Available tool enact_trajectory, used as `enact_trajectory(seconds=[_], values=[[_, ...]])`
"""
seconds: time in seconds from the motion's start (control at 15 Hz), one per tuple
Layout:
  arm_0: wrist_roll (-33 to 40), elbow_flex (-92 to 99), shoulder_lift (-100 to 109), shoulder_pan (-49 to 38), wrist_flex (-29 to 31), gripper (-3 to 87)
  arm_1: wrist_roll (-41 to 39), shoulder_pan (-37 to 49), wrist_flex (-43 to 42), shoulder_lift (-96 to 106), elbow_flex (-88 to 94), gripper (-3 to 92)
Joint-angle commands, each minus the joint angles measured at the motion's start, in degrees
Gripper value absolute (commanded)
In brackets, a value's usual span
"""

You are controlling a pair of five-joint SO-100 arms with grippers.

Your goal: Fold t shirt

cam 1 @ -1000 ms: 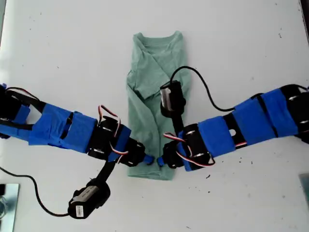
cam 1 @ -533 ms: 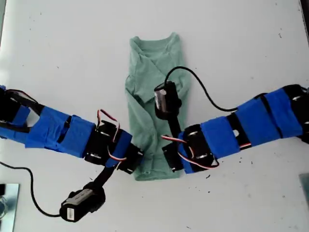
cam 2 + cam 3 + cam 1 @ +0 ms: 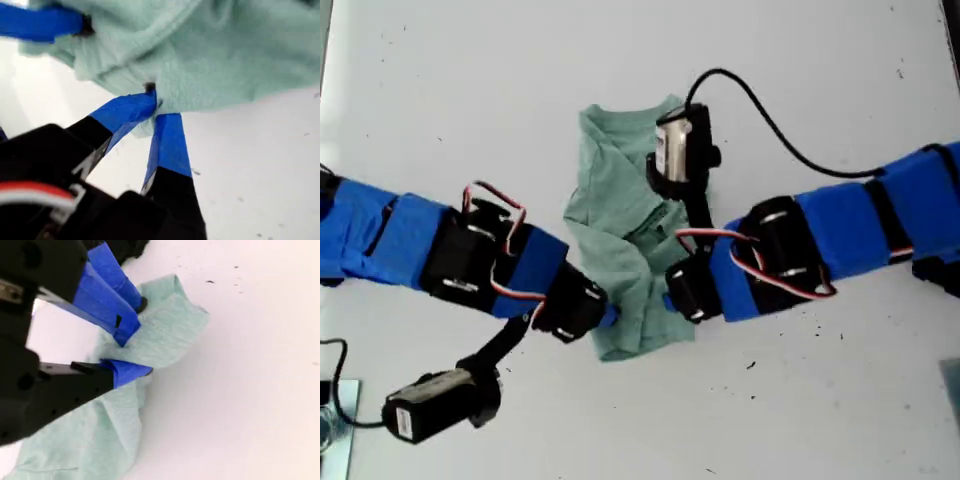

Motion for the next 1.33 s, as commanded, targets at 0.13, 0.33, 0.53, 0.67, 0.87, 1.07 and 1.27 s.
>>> enact_trajectory(seconds=[0.13,0.33,0.53,0.67,0.87,1.07,1.27], values=[[6.5,12.4,13.4,-17.8,-1.9,-0.2,-6.4,18.1,-13.5,15.8,18.6,-0.5],[11.8,18.5,19.3,-28.3,-2.5,23.0,-7.7,29.9,-36.9,27.4,42.6,16.2],[13.2,29.7,34.2,-36.1,-4.2,28.4,-9.7,34.6,-45.4,45.7,56.9,26.4],[13.4,43.0,48.0,-40.6,-8.9,29.5,-8.7,37.5,-50.4,66.4,73.1,25.5],[10.9,61.3,65.1,-41.0,-11.9,28.9,-7.6,38.1,-31.0,96.0,85.2,25.2],[2.5,82.8,84.5,-32.9,-16.0,22.7,-7.8,33.7,-12.0,112.9,93.1,25.7],[-10.5,107.5,115.5,-21.4,-14.8,-0.1,-5.5,30.4,-6.2,112.7,101.9,22.5]])
